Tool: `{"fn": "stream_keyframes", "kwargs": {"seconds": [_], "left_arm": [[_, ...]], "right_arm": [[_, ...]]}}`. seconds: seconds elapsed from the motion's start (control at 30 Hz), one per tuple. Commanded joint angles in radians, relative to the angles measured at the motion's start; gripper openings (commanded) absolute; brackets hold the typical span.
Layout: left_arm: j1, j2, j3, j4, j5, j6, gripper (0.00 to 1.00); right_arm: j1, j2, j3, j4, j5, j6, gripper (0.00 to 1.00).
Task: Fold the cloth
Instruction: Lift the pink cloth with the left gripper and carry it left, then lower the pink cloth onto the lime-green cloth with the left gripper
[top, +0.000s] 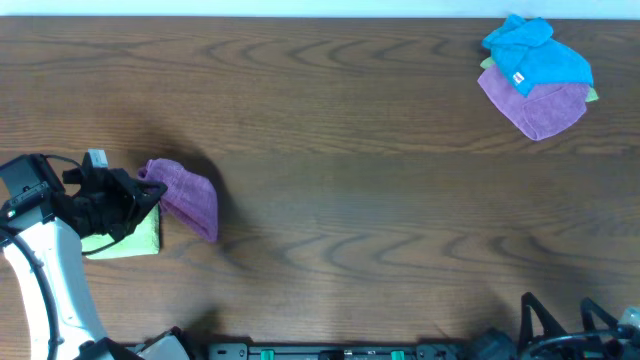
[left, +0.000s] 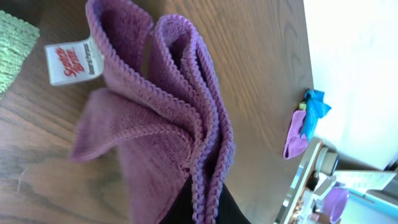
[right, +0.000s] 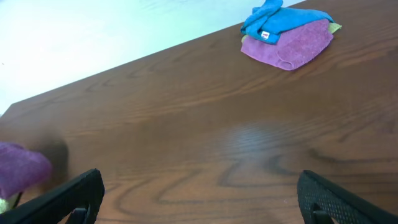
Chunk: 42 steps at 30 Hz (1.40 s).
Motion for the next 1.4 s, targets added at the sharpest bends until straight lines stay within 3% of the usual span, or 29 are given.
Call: {"fn": "stream_keyframes", "kwargs": {"seconds": [0.0,0.4,0.63,0.83,1.37], "left_arm": [[-0.004,-0.005,0.021,0.006,0.014,0.064,0.06],[-0.002,-0.008,0.025,0.014,-0.135,0.088,0.06],[-0.002,-0.142,0.024,0.013,-0.356,0.032,0.06],[-0.007,-0.185,0.008,0.03,-0.45,0.032,0.06],[-0.012,-0.218,-0.052,0.266,-0.451,-0.003,0.06]], "right_arm": [[-0.006,-0.001,-0.002,-0.001,0.011,0.01,0.99],[-0.006,-0.001,-0.002,-0.001,0.011,0.01,0.99],[-0.006,-0.001,-0.002,-0.001,0.011,0.01,0.99],[-0.006,-0.001,-0.002,-0.001,0.011,0.01,0.99],[-0.006,-0.001,-0.002,-0.001,0.011,0.01,0.99]]}}
